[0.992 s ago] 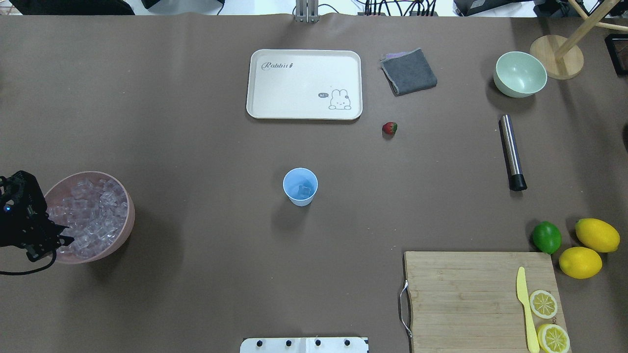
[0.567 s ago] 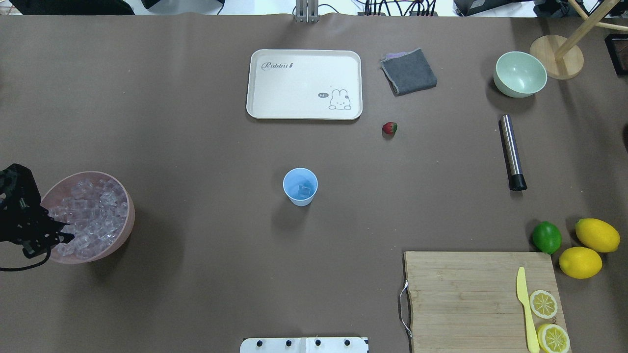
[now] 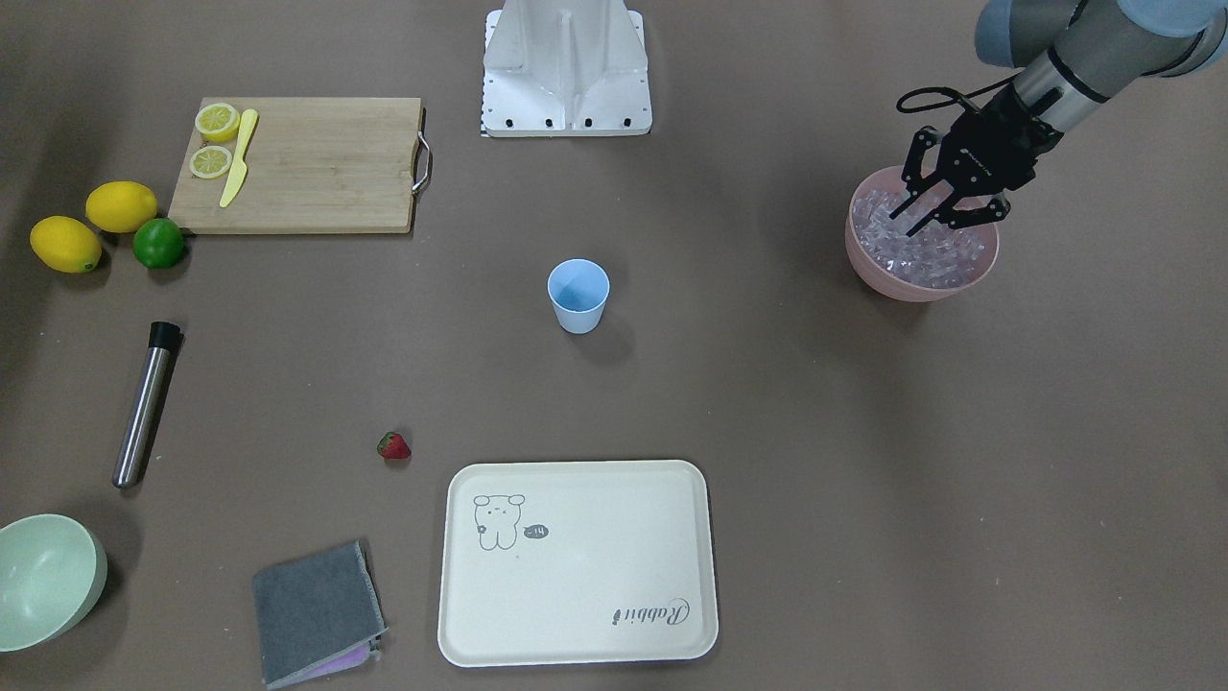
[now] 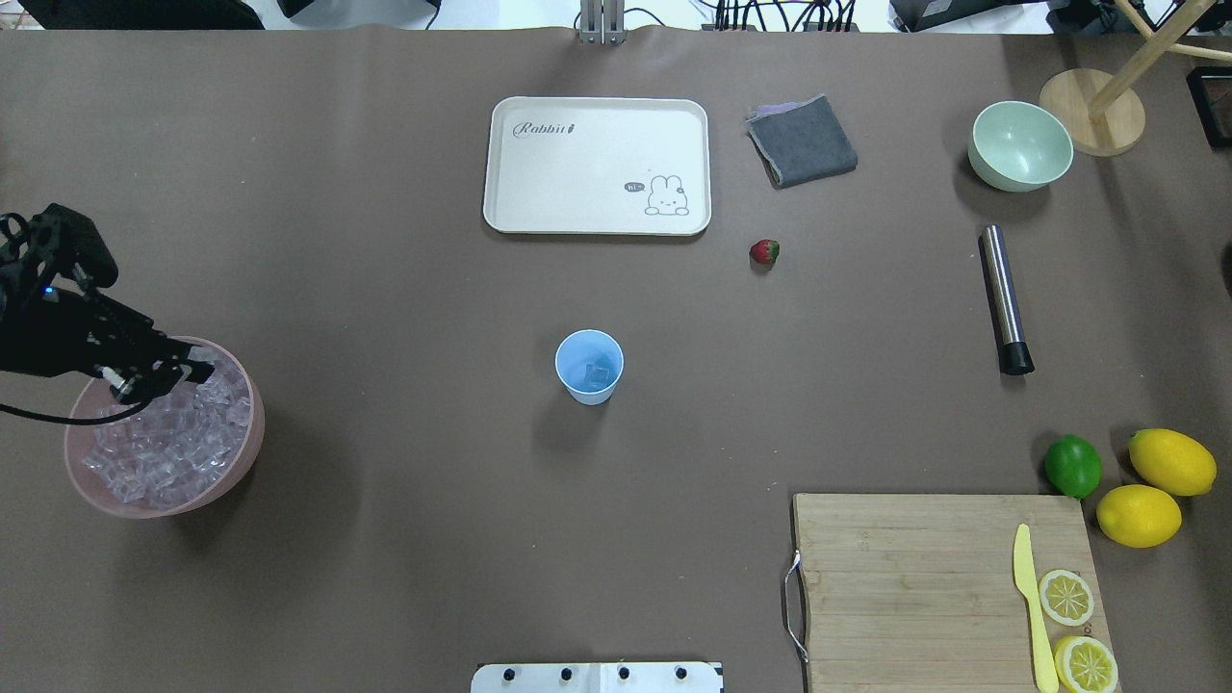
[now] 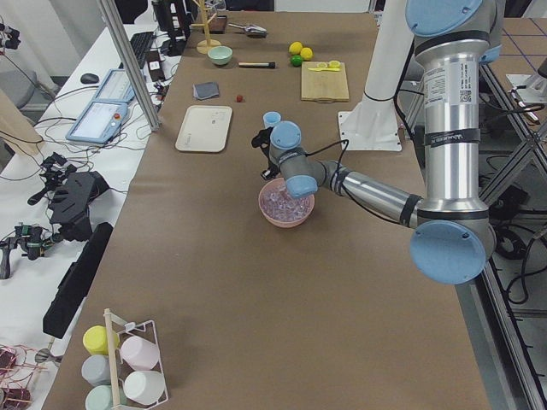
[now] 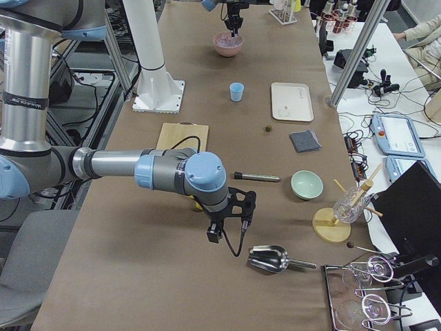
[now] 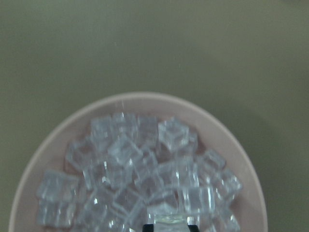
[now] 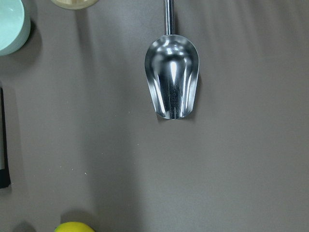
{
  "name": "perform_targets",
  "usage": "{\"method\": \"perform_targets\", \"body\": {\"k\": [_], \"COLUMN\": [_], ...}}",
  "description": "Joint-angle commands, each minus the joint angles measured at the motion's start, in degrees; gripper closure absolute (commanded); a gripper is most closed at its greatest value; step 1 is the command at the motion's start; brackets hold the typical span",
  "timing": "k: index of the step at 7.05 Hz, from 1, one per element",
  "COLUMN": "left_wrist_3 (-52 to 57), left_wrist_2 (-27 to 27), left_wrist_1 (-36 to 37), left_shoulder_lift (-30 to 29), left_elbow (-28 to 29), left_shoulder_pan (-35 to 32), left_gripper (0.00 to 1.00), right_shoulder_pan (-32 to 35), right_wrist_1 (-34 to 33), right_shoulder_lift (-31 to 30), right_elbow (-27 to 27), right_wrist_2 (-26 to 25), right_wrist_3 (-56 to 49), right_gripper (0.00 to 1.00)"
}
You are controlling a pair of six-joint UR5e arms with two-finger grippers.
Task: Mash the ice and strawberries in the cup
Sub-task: 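Carry the held ice cube with the left gripper to the light-blue cup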
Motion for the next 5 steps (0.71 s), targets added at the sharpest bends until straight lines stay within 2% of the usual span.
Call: {"method": "perform_targets", "body": {"k": [1,3,4,5], "left_wrist_3": [-11.6,-18.8,-20.9,-21.6], "left_wrist_2": [1.8,14.0,21.2,25.3], "left_wrist_1": [5.0,10.4,14.4,15.8], "left_shoulder_lift": [-14.2,-22.8,-29.2,-31.1], "left_elbow": [2.5,3.1,5.3,5.8], "left_shoulder_pan": [1.7,13.3,18.3,22.5], "left_gripper": [1.00,1.00,1.00,1.00], "right_shoulder_pan": [0.0,0.0,-0.1,-0.1], "right_wrist_1": [0.2,0.2,0.2,0.2], "right_shoulder_lift": [-0.2,-0.1,0.1,0.3], "right_elbow": [-0.1,-0.2,-0.4,-0.4], "right_wrist_2": [0.1,0.0,-0.1,0.0], "right_wrist_3": [0.0,0.0,0.0,0.1], "right_gripper": [0.00,0.00,0.00,0.00]}}
